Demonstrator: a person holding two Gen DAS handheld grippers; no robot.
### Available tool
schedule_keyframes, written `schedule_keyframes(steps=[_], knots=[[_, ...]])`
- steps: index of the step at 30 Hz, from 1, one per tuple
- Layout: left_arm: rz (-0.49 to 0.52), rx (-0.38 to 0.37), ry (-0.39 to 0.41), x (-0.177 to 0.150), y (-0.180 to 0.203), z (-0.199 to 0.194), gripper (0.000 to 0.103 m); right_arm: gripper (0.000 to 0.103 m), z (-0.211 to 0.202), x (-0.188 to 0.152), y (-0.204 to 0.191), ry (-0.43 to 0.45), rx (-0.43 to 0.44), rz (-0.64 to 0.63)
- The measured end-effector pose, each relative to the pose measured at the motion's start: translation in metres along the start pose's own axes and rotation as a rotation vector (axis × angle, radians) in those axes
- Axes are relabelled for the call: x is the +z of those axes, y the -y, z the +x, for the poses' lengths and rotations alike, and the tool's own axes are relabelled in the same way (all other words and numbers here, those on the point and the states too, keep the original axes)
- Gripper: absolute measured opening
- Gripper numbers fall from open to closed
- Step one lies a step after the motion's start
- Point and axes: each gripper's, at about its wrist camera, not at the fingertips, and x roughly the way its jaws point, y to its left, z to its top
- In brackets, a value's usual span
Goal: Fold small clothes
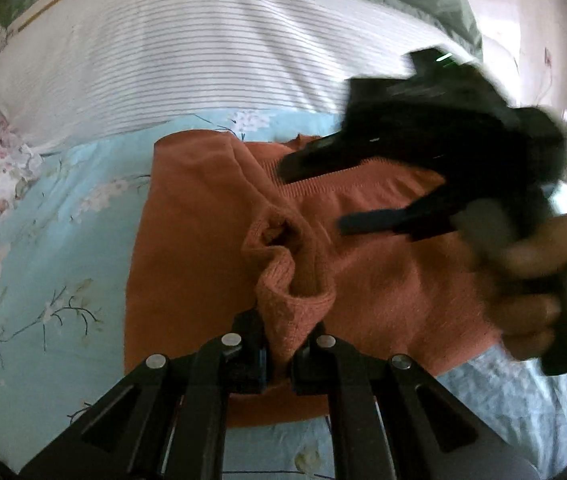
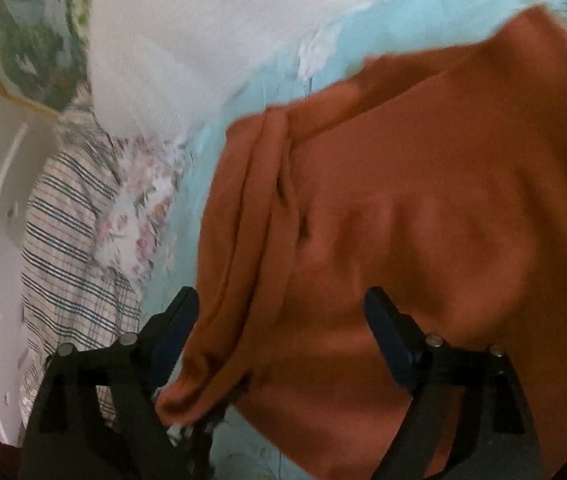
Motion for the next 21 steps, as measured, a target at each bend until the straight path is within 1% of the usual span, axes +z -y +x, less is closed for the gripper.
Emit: schedule_keyframes(steps=[1, 2, 5, 6, 7, 8, 9, 10, 11, 13, 15, 18, 21], knots=[[-0.009, -0.008, 0.001, 0.001, -0.003, -0.003, 0.005, 0.085, 0.015, 0.006, -0.004, -0.028, 0.041, 0.001], [-0.015, -0.018, 0.004, 0.001, -0.006, -0.006, 0.005, 0.085, 0.022, 0.01, -0.007, -0.038, 0.053, 0.002], [-0.004, -0.031, 0.004, 0.003, -0.001, -0.006, 0.005, 0.085, 0.043, 0.027, -0.015, -0.022, 0.095, -0.002], [-0.001, -0.031, 0.002, 0.003, -0.001, -0.006, 0.005, 0.079, 0.045, 0.032, -0.014, -0.007, 0.107, 0.006], [0.002, -0.035, 0.002, 0.003, -0.001, -0.007, 0.005, 0.061, 0.049, 0.038, -0.014, -0.001, 0.125, 0.02], [0.003, -0.036, 0.005, 0.003, -0.001, -0.008, 0.005, 0.045, 0.05, 0.043, -0.011, 0.004, 0.136, 0.04], [0.006, -0.035, 0.008, 0.003, 0.001, -0.011, 0.005, 0.021, 0.05, 0.045, -0.011, 0.004, 0.145, 0.052], [0.007, -0.045, 0.01, 0.004, 0.003, -0.014, 0.005, 0.021, 0.046, 0.046, -0.013, 0.007, 0.157, 0.045], [0.005, -0.051, 0.012, 0.006, 0.004, -0.016, 0.005, 0.021, 0.04, 0.047, -0.019, 0.017, 0.147, 0.018], [0.001, -0.08, 0.019, 0.011, 0.01, -0.022, 0.005, 0.021, 0.021, 0.042, -0.03, 0.045, 0.12, -0.04], [0.001, -0.126, 0.024, 0.014, 0.022, -0.03, 0.005, 0.02, -0.004, 0.038, -0.036, 0.081, 0.087, -0.074], [0.019, -0.196, 0.046, 0.022, 0.047, -0.04, 0.005, 0.019, -0.054, 0.031, -0.037, 0.151, 0.036, -0.1], [0.045, -0.261, 0.064, 0.032, 0.08, -0.045, 0.006, 0.019, -0.095, 0.034, -0.029, 0.216, -0.036, -0.137]])
